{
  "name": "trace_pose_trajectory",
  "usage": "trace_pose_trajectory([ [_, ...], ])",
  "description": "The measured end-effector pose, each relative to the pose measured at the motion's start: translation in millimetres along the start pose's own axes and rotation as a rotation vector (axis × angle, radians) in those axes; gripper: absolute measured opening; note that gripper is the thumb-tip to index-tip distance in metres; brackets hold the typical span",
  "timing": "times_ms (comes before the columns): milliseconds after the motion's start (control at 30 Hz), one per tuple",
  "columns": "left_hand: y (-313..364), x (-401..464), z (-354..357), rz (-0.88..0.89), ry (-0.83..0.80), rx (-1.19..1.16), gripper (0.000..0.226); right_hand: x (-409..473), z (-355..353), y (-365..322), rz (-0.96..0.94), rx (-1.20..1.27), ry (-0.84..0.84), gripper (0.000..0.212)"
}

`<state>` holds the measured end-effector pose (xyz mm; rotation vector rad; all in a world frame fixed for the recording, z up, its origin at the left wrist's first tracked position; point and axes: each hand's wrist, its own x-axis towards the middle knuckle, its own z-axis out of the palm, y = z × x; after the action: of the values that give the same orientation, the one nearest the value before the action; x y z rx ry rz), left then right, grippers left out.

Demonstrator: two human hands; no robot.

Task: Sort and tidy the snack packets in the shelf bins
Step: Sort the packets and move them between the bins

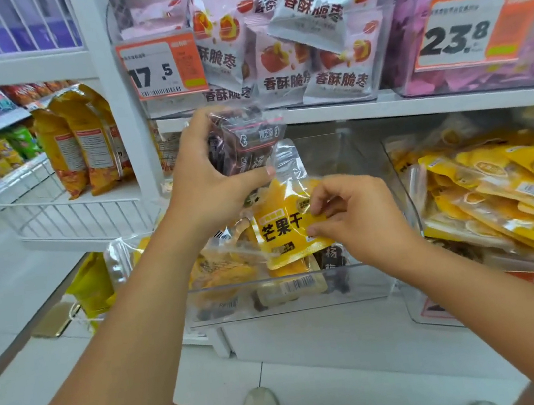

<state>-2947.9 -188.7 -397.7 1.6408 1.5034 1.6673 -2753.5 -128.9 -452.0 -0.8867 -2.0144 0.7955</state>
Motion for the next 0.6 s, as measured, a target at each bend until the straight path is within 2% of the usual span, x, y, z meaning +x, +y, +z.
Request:
trace_pose_trajectory([
  [133, 3, 0, 0, -0.027, 0.02, -0.044, 0.065, -6, 6, -6, 0.071, -0.109, -0.093, 0.077],
  [200, 4, 1, 0, -0.026, 0.031, -0.05, 0.064, -10, 5, -7, 0.068, -0.146, -0.142, 0.082],
  [433, 12, 4, 2, -0.007, 0.066, -0.096, 0.063, -9, -10, -1, 0.125, -0.015, -0.433, 0.039],
  [500, 13, 6, 3, -0.013, 0.061, -0.116, 0.064, -5, -23, -4, 0.136, -0.05, -0.49, 0.029],
  [533, 12, 7, 4, -0.02, 0.056, -0.121, 0.065, 0, -26, -4, 0.145, -0.076, -0.429, 0.025],
  [600, 11, 8, 5, -0.038, 0.049, -0.133, 0.067, 14, -28, 1, 0.193, -0.103, -0.156, 0.02],
])
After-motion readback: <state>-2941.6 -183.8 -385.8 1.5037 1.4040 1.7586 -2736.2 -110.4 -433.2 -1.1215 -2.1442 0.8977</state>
